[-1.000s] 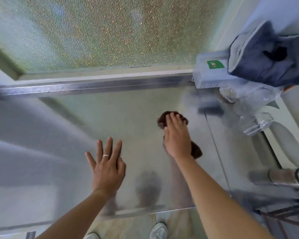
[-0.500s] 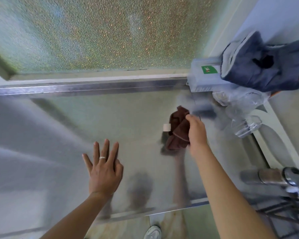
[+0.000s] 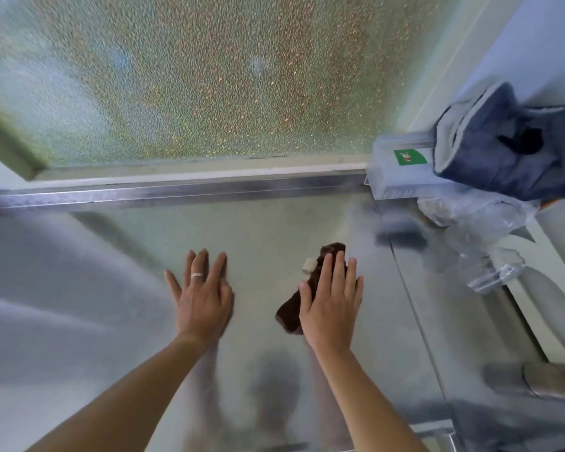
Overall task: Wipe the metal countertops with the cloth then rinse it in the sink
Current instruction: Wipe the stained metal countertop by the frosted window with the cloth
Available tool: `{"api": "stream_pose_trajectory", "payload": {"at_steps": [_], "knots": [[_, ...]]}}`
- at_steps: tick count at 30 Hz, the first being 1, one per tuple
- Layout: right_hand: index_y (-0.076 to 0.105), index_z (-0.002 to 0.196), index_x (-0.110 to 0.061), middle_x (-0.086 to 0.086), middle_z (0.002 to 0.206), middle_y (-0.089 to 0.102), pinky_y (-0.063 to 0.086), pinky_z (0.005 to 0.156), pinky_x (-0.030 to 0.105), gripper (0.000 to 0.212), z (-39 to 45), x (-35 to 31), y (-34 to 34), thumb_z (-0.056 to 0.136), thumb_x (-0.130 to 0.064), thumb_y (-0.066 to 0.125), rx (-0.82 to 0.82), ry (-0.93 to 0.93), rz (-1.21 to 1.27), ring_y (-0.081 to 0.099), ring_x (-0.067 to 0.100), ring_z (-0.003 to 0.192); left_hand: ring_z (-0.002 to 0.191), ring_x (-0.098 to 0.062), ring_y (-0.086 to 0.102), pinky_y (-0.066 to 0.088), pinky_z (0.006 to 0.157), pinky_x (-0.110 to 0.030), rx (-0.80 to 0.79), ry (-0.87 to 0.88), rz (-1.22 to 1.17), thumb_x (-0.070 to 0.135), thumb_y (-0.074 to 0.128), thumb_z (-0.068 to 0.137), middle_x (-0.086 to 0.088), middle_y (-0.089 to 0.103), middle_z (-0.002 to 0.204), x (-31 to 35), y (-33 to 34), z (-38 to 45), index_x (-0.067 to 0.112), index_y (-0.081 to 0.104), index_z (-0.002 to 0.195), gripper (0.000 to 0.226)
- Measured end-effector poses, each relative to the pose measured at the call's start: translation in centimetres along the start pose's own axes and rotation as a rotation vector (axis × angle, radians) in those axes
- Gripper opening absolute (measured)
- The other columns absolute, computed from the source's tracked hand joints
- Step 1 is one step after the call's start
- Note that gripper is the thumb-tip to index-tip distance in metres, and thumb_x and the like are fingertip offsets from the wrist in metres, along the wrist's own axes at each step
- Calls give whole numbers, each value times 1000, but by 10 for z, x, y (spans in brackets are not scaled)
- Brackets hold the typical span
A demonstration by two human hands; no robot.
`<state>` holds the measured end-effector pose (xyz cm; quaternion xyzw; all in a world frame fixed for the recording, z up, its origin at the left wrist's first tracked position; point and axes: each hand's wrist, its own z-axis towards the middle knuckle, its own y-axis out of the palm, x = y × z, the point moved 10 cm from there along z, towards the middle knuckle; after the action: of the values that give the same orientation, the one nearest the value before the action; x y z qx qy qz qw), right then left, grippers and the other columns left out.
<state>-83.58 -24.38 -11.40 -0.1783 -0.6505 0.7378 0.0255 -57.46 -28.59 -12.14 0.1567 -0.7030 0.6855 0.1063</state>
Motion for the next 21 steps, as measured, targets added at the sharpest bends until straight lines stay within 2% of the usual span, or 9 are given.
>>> {"api": "stream_pose_trajectory", "payload": {"at_steps": [5, 10, 13, 16, 19, 21], "knots": [[31, 158, -7, 14, 166, 29, 18, 126, 53, 63, 85, 4, 12, 106, -42, 39, 7, 26, -4, 19, 36, 155, 159, -22, -1, -4, 124, -62, -16, -3, 27, 43, 25, 97, -7, 24, 168, 1, 4, 3, 36, 32, 156, 60], [40, 154, -8, 11, 162, 37, 23, 123, 52, 59, 147, -37, 21, 103, -39, 38, 0, -32, 26, 32, 36, 149, 159, -20, -6, -7, 125, -59, -17, 13, 55, 45, 27, 100, -5, 20, 169, 3, 5, 3, 35, 29, 158, 59], [47, 150, -12, 8, 160, 42, 23, 120, 51, 62, 130, -107, 28, 97, -43, 44, -13, -213, 86, 37, 35, 145, 159, -21, -2, -4, 125, -60, -3, 18, 64, 42, 31, 99, -6, 24, 168, 3, 5, 4, 32, 33, 157, 59], [44, 152, -13, 5, 162, 38, 18, 124, 50, 66, 84, -180, 40, 96, -49, 45, -70, -419, 148, 30, 31, 149, 159, -21, 4, 2, 126, -61, 25, 7, 51, 39, 30, 98, -6, 30, 165, 3, 3, 5, 23, 36, 155, 60], [43, 153, -12, 6, 162, 39, 22, 122, 52, 59, 82, -191, 46, 101, -42, 45, -85, -513, 155, 32, 32, 149, 159, -20, 9, 4, 126, -61, 44, -14, 32, 36, 31, 95, -6, 34, 163, 1, 1, 4, 15, 41, 148, 58], [48, 150, -10, 10, 156, 46, 31, 116, 55, 53, 98, -161, 43, 104, -37, 44, -58, -529, 114, 41, 37, 143, 159, -20, 8, 4, 126, -61, 38, -8, 46, 35, 33, 93, -6, 32, 164, 1, 1, 4, 13, 42, 148, 60]]}}
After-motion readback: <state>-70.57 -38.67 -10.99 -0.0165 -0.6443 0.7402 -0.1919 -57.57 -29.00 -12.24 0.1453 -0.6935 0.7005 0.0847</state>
